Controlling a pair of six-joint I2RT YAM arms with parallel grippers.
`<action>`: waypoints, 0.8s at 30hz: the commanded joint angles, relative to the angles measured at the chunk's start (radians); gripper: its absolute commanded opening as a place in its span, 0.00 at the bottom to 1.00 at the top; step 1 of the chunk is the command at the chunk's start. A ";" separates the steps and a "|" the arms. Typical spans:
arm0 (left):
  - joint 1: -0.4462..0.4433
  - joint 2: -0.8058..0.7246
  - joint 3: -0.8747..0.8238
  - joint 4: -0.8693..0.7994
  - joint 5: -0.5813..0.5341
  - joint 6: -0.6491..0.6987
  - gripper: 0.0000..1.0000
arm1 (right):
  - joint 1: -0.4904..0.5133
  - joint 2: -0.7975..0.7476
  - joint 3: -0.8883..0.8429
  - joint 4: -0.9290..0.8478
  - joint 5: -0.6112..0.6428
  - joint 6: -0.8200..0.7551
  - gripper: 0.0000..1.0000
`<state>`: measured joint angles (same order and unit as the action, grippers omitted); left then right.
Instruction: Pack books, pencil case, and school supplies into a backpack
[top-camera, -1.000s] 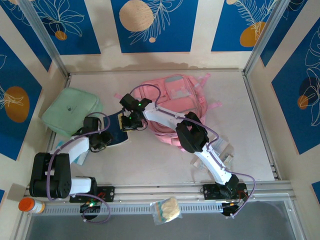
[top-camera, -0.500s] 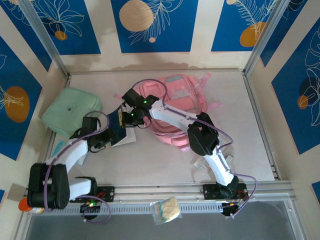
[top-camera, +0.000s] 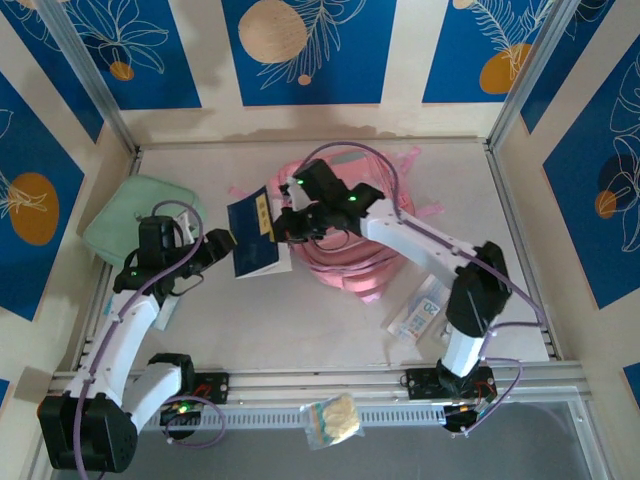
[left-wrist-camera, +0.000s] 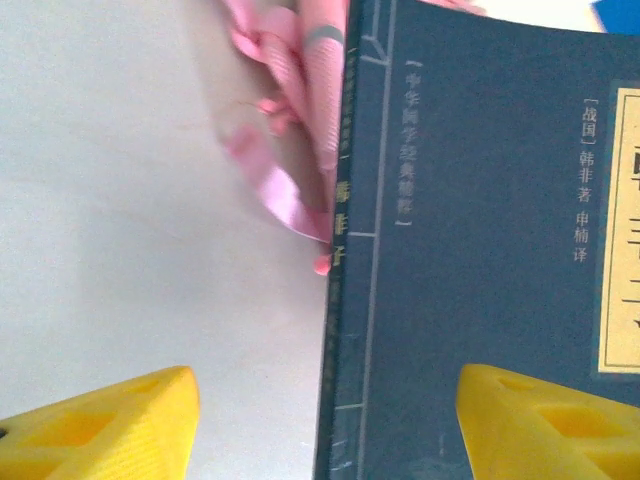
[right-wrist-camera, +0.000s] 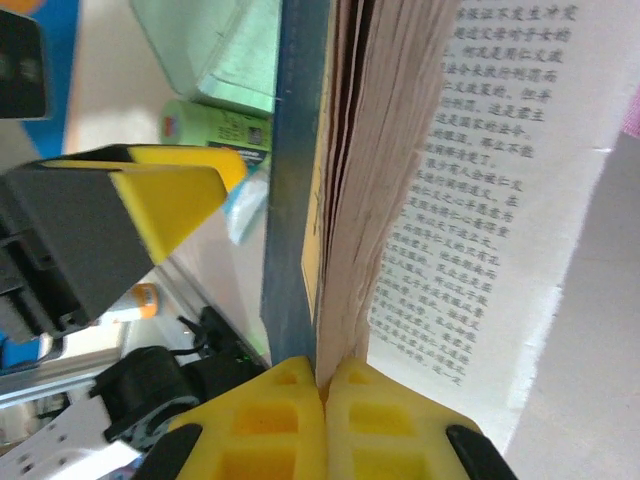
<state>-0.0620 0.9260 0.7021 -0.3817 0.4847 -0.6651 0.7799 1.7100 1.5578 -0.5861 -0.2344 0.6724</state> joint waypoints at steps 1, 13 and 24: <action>-0.005 -0.017 0.011 0.128 0.216 -0.069 0.69 | -0.052 -0.116 -0.098 0.104 -0.183 -0.001 0.00; -0.161 0.054 -0.010 0.520 0.317 -0.261 0.59 | -0.180 -0.280 -0.249 0.213 -0.399 -0.007 0.00; -0.274 0.088 0.042 0.617 0.291 -0.312 0.20 | -0.233 -0.282 -0.294 0.197 -0.388 -0.042 0.00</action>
<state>-0.3134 1.0061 0.6994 0.1566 0.7643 -0.9676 0.5591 1.4429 1.2888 -0.4099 -0.5880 0.6571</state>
